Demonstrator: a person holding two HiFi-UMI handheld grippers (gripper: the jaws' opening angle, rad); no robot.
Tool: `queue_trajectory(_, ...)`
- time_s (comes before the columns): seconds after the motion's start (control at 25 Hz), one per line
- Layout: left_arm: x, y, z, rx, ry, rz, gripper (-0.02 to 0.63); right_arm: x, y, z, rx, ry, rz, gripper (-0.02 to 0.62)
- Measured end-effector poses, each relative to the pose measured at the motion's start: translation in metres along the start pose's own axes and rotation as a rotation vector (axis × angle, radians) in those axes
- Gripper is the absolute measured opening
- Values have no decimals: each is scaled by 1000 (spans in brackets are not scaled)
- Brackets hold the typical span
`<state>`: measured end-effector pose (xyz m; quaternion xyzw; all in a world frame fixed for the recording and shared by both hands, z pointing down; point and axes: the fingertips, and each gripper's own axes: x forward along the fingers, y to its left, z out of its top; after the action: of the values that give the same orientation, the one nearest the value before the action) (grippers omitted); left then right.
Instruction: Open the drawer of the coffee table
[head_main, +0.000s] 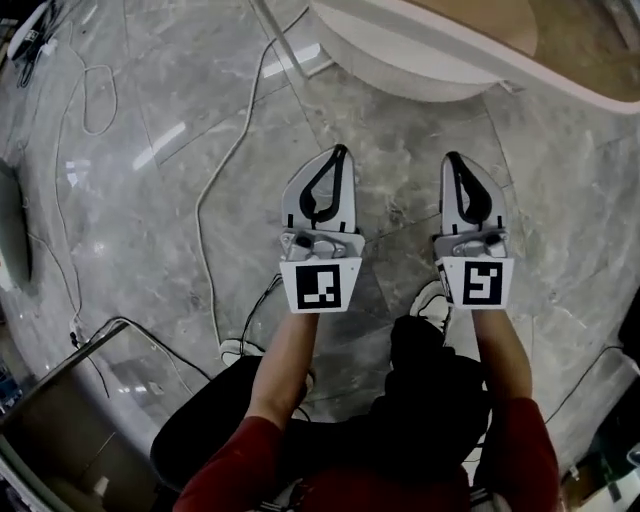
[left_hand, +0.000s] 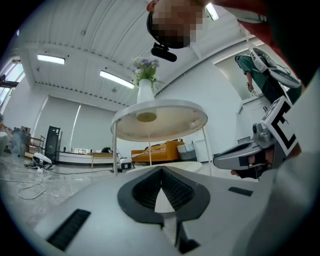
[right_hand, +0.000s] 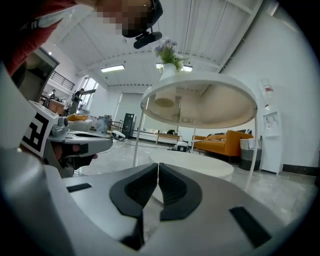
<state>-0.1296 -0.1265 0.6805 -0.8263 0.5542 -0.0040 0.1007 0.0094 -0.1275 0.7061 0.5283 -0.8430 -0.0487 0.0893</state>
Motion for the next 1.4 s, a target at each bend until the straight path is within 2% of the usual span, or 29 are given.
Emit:
queue_trajectory(0.12, -3, -14, -39, -10, 34, -7, 14, 5, -4, -40, 41, 9, -32, 23)
queue_trajectory(0.24, -3, -28, -61, -34, 74, -22, 14, 4, -12, -66, 95, 40, -69, 23)
queue_trajectory(0.48, 8, -43, -74, -40, 80, -33, 14, 2, -21, -96, 182, 73, -95, 23)
queue_trajectory(0.64, 16, -46, -76, -29, 105, -49, 14, 6, -32, -115, 312, 83, -133, 23)
queue_trajectory(0.84, 25, -51, -82, -37, 117, -52, 14, 23, -43, -147, 539, 103, -137, 25)
queue_trajectory(0.92, 26, -52, -84, -47, 129, -47, 14, 36, -43, -162, 681, 104, -101, 32)
queue_trajectory(0.96, 26, -52, -86, -48, 143, -46, 14, 43, -43, -168, 778, 93, -80, 58)
queue_trajectory(1.04, 25, -51, -89, -59, 164, -43, 14, 60, -46, -173, 989, 26, -29, 129)
queue_trajectory(1.12, 24, -51, -90, -71, 175, -33, 14, 79, -51, -162, 1138, -93, 60, 199)
queue_trajectory(1.24, 22, -52, -94, -60, 194, -35, 14, 95, -61, -163, 1247, -199, 122, 275)
queue_trajectory(1.4, 22, -55, -96, -60, 194, -54, 14, 106, -77, -174, 1357, -280, 131, 298)
